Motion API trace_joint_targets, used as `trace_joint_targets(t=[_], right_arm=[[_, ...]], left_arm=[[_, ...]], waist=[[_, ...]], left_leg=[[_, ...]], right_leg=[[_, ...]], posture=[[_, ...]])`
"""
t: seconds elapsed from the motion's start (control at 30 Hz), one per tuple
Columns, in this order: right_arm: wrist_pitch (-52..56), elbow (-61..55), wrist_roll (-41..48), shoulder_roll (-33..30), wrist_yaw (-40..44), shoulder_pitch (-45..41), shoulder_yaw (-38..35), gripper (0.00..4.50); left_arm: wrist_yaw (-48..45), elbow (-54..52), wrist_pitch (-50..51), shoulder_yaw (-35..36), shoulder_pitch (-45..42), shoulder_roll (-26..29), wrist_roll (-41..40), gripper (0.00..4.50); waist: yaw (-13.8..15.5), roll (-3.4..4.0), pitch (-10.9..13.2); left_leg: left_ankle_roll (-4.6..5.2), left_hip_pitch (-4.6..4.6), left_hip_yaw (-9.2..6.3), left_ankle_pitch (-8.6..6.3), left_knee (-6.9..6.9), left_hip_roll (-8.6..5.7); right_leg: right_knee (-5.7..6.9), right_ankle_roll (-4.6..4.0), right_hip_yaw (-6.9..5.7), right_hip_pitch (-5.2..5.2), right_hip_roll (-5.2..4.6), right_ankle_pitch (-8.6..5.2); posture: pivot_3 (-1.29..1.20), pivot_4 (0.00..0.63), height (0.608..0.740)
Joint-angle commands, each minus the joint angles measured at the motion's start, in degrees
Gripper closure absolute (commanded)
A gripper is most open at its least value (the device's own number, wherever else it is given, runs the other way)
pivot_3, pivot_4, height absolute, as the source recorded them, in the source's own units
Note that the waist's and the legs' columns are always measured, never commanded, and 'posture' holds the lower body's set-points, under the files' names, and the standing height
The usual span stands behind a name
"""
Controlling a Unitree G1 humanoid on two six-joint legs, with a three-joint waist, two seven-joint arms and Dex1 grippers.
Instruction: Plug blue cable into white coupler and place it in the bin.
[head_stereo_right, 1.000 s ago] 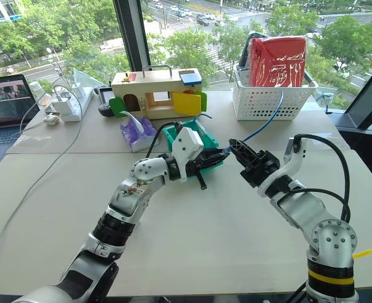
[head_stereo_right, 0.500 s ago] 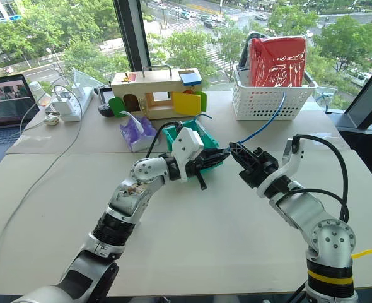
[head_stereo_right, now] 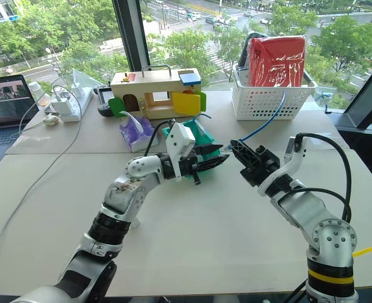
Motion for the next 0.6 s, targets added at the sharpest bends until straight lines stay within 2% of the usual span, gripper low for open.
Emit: trace_joint_targets(t=[0.03,0.13,0.23,0.37,0.6], right_arm=[[4.69,-1.99,1.34,-3.44,4.65,-1.75,2.34,4.5],[5.9,-1.12,0.88,-4.65,6.37,-2.26,3.59,4.5],[6.26,-0.24,-0.14,-4.96,7.25,-2.45,4.27,4.5],[6.38,0.16,-0.29,-4.92,7.59,-2.33,4.39,4.5],[5.95,-0.14,-0.46,-5.18,7.43,-1.88,4.07,4.5]], left_arm=[[-9.43,-3.06,-3.45,2.64,8.56,8.68,-0.68,0.02],[-12.39,-3.49,-3.7,4.05,14.5,11.97,-2.44,0.02],[-13.12,-4.44,-6.83,3.98,19.91,12.2,-1.41,0.02],[-16.46,0.78,-16.4,2.08,29.41,12.09,3.57,0.02],[-18.8,9.38,-26.72,-2.23,28.29,10.45,8.96,0.02]], waist=[[-0.14,0.01,0.01],[0.01,0.01,0.01],[0.92,0.0,0.02],[1.17,0.01,0.02],[1.65,0.0,0.02]], left_leg=[[0.0,0.0,0.0,0.0,-0.03,0.0],[0.0,-0.05,0.01,0.0,-0.07,0.02],[0.0,-0.18,0.0,0.0,-0.06,0.02],[0.0,-0.14,0.02,0.0,-0.06,0.02],[0.03,-0.17,0.04,0.01,-0.06,0.04]], right_leg=[[0.0,0.0,0.01,-0.03,0.0,0.0],[0.01,-0.03,0.01,-0.07,0.01,-0.01],[-0.11,-0.03,0.01,-0.15,0.01,-0.02],[-0.07,-0.05,0.05,-0.18,0.01,-0.02],[0.04,-0.16,0.05,-0.25,0.04,-0.08]], posture=[[0.0,0.15,0.74],[0.0,0.15,0.74],[0.0,0.15,0.74],[0.0,0.15,0.74],[0.0,0.15,0.74]])
